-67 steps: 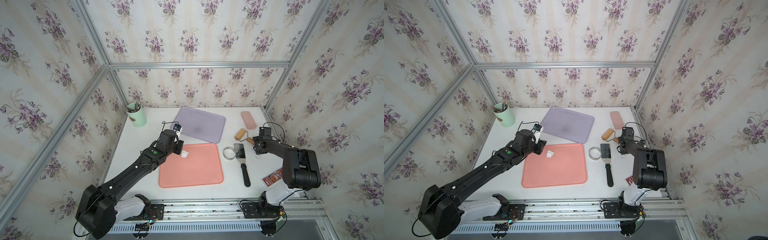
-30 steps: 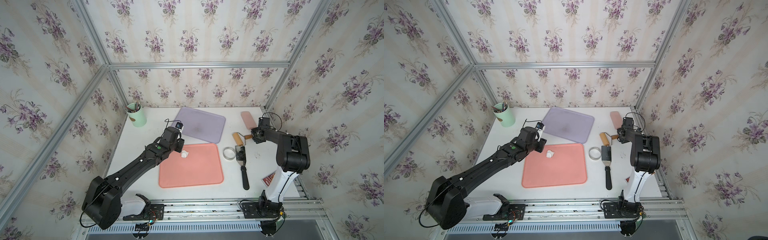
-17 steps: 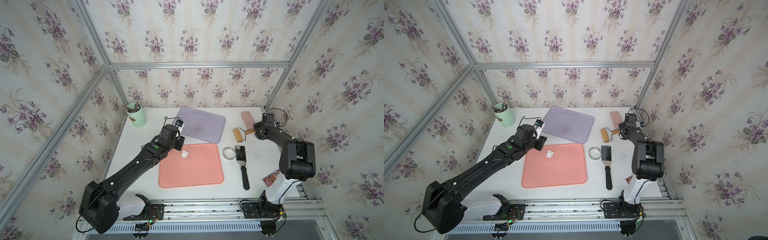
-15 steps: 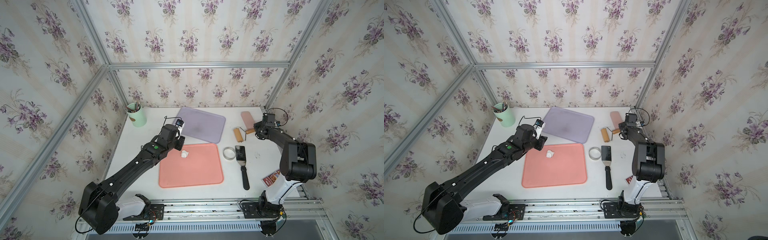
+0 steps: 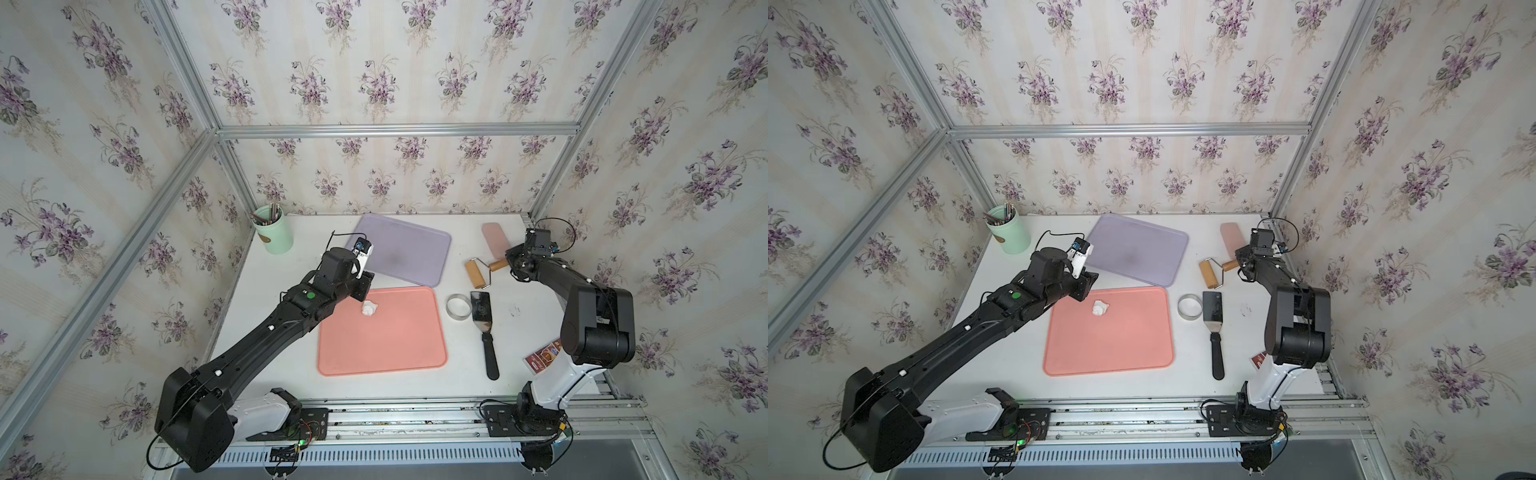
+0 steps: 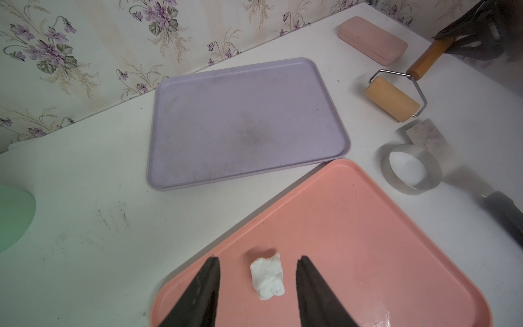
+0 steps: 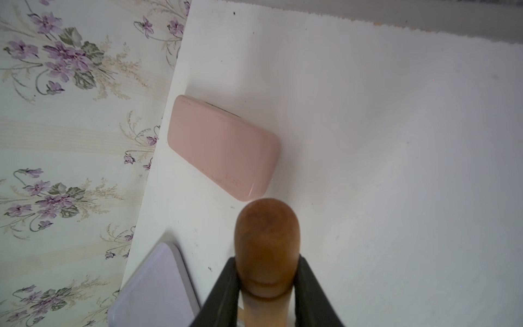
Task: Roll out the dumpling wrappers from the dough
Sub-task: Pick up the rolling pin from the center of the board.
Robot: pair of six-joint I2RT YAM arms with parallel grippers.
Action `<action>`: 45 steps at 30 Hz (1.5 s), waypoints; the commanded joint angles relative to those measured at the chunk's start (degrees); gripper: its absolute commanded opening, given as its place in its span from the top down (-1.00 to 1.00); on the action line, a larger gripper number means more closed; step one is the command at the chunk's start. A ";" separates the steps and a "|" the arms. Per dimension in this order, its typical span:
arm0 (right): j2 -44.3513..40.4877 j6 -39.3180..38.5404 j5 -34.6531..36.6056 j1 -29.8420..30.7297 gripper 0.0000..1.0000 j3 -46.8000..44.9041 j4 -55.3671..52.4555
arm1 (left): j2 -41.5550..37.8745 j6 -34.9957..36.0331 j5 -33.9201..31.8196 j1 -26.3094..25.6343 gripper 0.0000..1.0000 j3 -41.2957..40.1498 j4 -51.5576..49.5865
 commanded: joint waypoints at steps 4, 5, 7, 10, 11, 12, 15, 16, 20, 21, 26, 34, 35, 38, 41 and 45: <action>-1.96 0.95 -1.49 0.46 0.71 -1.10 3.90 | 1.37 3.02 3.38 -0.54 0.04 0.35 3.28; -2.63 0.80 -1.35 0.59 0.71 -1.11 3.99 | 1.46 3.47 4.56 -0.64 0.04 0.43 4.15; -4.12 -0.03 -1.30 1.13 0.71 -0.96 4.01 | 2.01 4.34 6.63 -1.07 0.04 1.10 5.61; -6.22 -1.53 -1.74 2.23 0.72 0.48 2.57 | 3.35 5.80 10.08 -2.09 0.04 3.48 6.31; -7.15 -2.13 -1.63 2.77 0.72 0.98 1.86 | 4.05 6.60 11.00 -2.78 0.04 4.53 6.27; -8.28 -2.45 -1.68 3.40 0.71 1.12 1.27 | 4.81 7.33 11.86 -3.53 0.04 5.55 6.26; -11.70 -3.63 -2.10 5.76 0.72 1.24 0.10 | 6.70 8.75 13.79 -5.39 0.03 8.29 6.77; -12.87 -4.13 -1.93 6.88 0.71 1.45 -0.87 | 7.28 9.23 14.50 -6.21 0.04 9.19 7.23; -17.89 -4.47 -1.50 12.26 0.71 1.05 -3.71 | 10.02 11.09 14.89 -9.20 0.04 11.86 10.44; -18.91 -4.21 -1.12 13.67 0.71 0.80 -4.40 | 11.00 11.63 14.07 -10.07 0.04 12.54 11.25; -23.68 0.86 -0.53 20.62 0.71 -3.07 -5.48 | 17.72 15.02 5.99 -15.69 0.03 17.10 14.50; -27.95 7.23 0.83 27.27 0.70 -8.37 -3.19 | 29.72 16.12 1.18 -19.18 0.02 24.19 16.82; -28.11 7.92 0.68 27.65 0.71 -8.85 -2.96 | 31.08 15.92 0.57 -19.35 0.02 25.27 16.51; -28.39 8.54 0.63 28.32 0.71 -9.38 -2.68 | 34.04 16.18 -0.07 -19.92 0.02 27.56 15.79; -29.34 9.01 0.66 28.48 0.71 -9.65 -2.61 | 35.99 16.39 -2.46 -20.32 0.02 29.39 14.61; -30.22 8.83 0.76 28.57 0.71 -9.22 -2.80 | 36.79 17.16 -2.76 -20.36 0.01 28.55 14.32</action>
